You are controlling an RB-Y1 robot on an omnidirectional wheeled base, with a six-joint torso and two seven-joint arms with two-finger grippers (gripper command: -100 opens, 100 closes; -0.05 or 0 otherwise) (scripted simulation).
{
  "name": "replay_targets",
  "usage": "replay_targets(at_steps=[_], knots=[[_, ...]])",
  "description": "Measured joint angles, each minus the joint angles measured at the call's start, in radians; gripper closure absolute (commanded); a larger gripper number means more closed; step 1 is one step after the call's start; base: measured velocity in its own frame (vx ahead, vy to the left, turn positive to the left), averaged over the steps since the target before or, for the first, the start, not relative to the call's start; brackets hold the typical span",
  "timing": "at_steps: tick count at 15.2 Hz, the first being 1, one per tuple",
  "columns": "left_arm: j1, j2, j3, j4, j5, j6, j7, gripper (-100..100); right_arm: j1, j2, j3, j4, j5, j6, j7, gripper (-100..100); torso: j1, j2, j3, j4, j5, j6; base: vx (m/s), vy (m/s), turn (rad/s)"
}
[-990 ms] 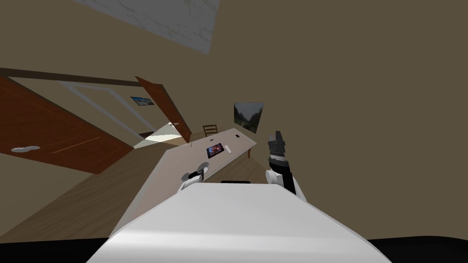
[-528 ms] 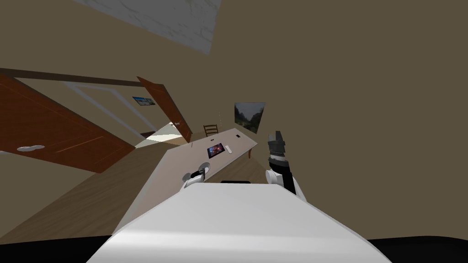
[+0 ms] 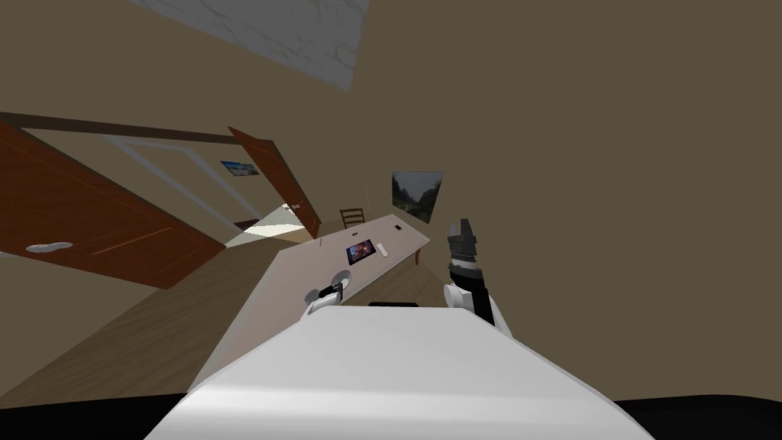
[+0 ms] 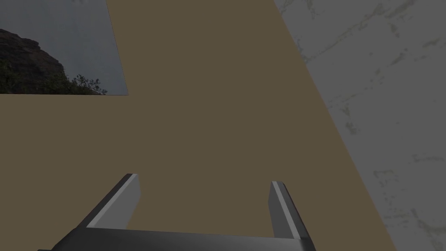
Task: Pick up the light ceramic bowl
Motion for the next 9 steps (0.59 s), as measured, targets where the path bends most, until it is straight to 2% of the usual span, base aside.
replay_targets(at_steps=[9], knots=[[0.063, -0.011, 0.009, -0.135, 0.021, 0.075, -0.024, 100, 0.0, 0.0, 0.0, 0.0, 0.0, 0.0, 0.0, 0, -0.001, 0.002, 0.001, 0.001, -0.001, 0.0, -0.008, -0.017, -0.012]])
